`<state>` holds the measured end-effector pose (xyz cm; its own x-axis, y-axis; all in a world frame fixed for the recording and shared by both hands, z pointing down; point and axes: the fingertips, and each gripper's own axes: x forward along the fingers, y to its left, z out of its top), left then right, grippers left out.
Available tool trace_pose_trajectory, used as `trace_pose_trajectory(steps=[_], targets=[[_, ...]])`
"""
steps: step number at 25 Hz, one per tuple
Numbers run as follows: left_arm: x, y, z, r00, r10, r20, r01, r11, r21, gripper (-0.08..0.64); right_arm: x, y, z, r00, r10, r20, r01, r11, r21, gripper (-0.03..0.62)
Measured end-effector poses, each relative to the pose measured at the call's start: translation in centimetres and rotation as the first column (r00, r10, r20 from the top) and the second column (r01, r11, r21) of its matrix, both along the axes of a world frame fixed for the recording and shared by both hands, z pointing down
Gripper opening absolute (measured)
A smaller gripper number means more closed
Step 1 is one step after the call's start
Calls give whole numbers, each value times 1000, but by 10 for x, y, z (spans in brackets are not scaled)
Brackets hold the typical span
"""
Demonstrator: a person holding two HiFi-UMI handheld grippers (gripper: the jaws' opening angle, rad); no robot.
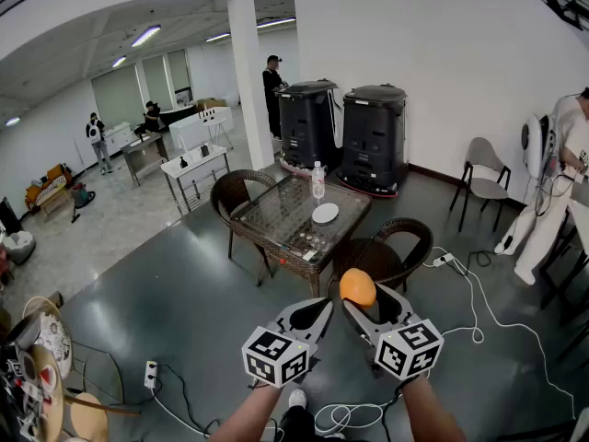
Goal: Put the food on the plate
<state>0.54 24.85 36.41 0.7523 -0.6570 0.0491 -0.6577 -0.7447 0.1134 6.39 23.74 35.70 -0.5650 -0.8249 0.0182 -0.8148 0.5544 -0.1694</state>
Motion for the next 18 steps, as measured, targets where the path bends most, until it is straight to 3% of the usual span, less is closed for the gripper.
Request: trace_pose_trajectory(steps=[18], targets=[[12,1,6,1000,1,13,-1,1000,-11,9,11,2,3,1000,-16,0,16,1000,13,295]])
